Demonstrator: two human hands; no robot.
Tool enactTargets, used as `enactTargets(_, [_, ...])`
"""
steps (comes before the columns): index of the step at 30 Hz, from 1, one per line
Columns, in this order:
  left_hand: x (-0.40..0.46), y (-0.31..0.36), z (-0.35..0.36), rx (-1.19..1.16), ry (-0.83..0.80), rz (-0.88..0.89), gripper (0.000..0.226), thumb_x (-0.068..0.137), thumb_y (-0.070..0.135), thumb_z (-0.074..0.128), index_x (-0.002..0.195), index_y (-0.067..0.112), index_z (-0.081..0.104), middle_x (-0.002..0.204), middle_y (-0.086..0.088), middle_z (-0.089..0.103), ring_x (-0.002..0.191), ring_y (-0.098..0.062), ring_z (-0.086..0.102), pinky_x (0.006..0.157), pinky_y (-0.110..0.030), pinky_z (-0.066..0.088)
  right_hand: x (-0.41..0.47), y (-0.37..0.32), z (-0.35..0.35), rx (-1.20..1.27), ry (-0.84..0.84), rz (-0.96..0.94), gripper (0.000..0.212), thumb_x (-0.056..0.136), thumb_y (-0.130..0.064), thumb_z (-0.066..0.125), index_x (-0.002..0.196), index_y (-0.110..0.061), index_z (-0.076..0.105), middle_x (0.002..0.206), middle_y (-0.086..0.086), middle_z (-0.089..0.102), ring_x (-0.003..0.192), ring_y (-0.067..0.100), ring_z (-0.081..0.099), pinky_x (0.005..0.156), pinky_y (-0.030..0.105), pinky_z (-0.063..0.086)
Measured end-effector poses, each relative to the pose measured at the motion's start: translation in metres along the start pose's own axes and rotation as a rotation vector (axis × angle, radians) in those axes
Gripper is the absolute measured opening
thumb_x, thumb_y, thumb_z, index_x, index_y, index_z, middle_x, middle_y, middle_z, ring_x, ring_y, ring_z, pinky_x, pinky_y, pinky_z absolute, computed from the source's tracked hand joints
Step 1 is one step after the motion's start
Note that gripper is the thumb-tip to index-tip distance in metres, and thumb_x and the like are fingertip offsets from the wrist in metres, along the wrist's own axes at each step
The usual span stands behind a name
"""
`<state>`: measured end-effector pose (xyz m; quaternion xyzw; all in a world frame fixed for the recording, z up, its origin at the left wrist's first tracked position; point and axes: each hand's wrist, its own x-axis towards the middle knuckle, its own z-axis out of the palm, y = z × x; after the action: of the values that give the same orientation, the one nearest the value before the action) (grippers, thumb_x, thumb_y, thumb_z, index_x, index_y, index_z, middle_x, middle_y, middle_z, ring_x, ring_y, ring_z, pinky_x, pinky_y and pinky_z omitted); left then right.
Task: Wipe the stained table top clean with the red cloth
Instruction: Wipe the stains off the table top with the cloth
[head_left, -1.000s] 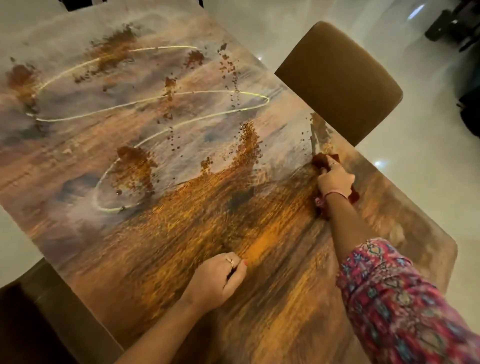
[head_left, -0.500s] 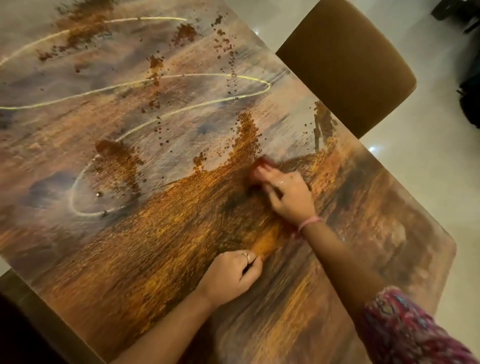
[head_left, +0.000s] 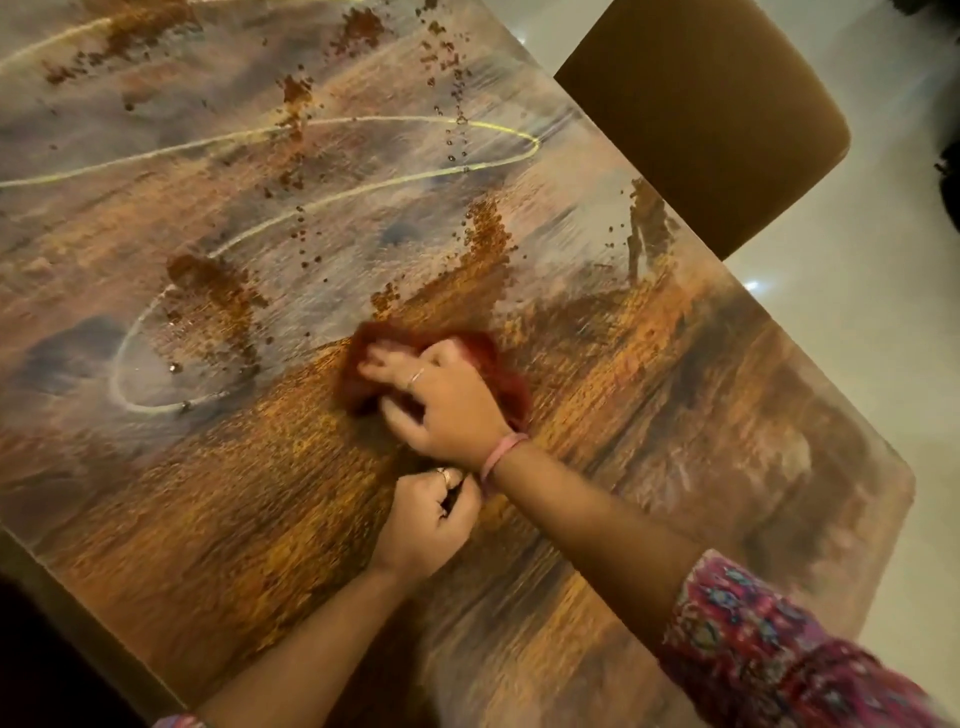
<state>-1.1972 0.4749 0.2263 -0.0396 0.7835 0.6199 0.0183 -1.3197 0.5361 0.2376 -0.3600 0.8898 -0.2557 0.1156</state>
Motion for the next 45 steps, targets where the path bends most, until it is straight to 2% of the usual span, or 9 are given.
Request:
enactTargets(5, [0.001,-0.003,0.0,-0.067,-0.003,-0.062,0.042,0.091,0.031,0.047,0.058,0.008,0.059,0.049,-0.002,0.057,0.039,-0.01,0.052,0.041,-0.027,0.041,0.01,0.024,-0.016,-0.121,-0.117,-0.286,0.039,0.091,-0.026,0.057,0.131,-0.026,0.057,0.137,-0.003,0.056,0.089,0.022,0.053,0.08,0.03,0.042])
enactTargets(11, [0.003,-0.005,0.001,-0.227,0.021,-0.145,0.036,0.098,0.027,0.04,0.073,0.015,0.061,0.055,-0.002,0.061,0.04,-0.011,0.053,0.042,-0.018,0.041,-0.004,0.148,-0.095,-0.231,0.382,0.652,0.043,0.093,-0.026,0.047,0.136,-0.03,0.051,0.133,0.0,0.058,0.122,0.027,0.051,0.109,0.035,0.034])
enactTargets(18, [0.002,-0.007,0.003,-0.198,0.014,-0.116,0.035,0.1,0.028,0.036,0.076,0.016,0.058,0.055,-0.001,0.06,0.04,-0.011,0.053,0.042,-0.021,0.042,-0.06,0.206,-0.148,-0.12,0.61,1.393,0.035,0.097,-0.021,0.043,0.129,-0.015,0.056,0.128,0.014,0.056,0.116,0.031,0.052,0.089,0.024,0.035])
enactTargets(21, [0.002,-0.006,0.003,-0.172,0.0,-0.102,0.035,0.1,0.028,0.036,0.075,0.015,0.058,0.054,0.001,0.06,0.04,-0.011,0.053,0.044,-0.019,0.042,-0.033,0.168,-0.122,-0.199,0.558,1.238,0.041,0.096,-0.022,0.043,0.137,-0.026,0.048,0.139,0.007,0.047,0.12,0.026,0.048,0.08,0.015,0.024])
enactTargets(26, [0.003,-0.002,0.001,-0.174,-0.001,-0.117,0.036,0.098,0.031,0.036,0.074,0.015,0.057,0.054,-0.001,0.061,0.038,-0.009,0.052,0.042,-0.016,0.041,0.001,0.056,-0.044,-0.197,0.108,0.328,0.045,0.095,-0.031,0.047,0.14,-0.031,0.046,0.143,-0.001,0.048,0.116,0.031,0.046,0.102,0.033,0.032])
enactTargets(29, [0.004,0.0,0.0,-0.175,0.003,-0.141,0.037,0.097,0.031,0.037,0.073,0.013,0.057,0.053,-0.002,0.061,0.037,-0.009,0.052,0.041,-0.015,0.04,-0.013,0.03,-0.024,-0.223,0.077,0.12,0.041,0.092,-0.042,0.052,0.132,-0.033,0.055,0.134,-0.004,0.057,0.099,0.027,0.051,0.079,0.038,0.047])
enactTargets(32, [0.004,0.0,0.0,-0.207,0.003,-0.161,0.037,0.097,0.032,0.037,0.075,0.012,0.058,0.053,-0.004,0.06,0.038,-0.012,0.052,0.042,-0.018,0.042,-0.011,0.063,-0.043,-0.345,0.092,0.145,0.042,0.094,-0.043,0.045,0.136,-0.041,0.047,0.136,-0.011,0.054,0.107,0.026,0.052,0.077,0.037,0.048])
enactTargets(40, [0.005,0.001,0.001,-0.272,0.009,-0.175,0.039,0.097,0.034,0.037,0.076,0.011,0.059,0.054,-0.003,0.06,0.04,-0.014,0.052,0.043,-0.022,0.043,-0.017,0.165,-0.115,-0.325,0.417,1.062,0.045,0.095,-0.024,0.045,0.139,-0.026,0.047,0.136,0.006,0.053,0.119,0.033,0.048,0.096,0.036,0.033])
enactTargets(45, [0.006,0.001,0.0,-0.259,-0.002,-0.185,0.04,0.099,0.035,0.037,0.075,0.011,0.059,0.053,-0.004,0.06,0.039,-0.014,0.052,0.042,-0.02,0.042,-0.028,0.056,-0.036,-0.322,0.2,0.458,0.045,0.092,-0.024,0.052,0.136,-0.026,0.051,0.13,0.007,0.057,0.105,0.029,0.05,0.083,0.031,0.038])
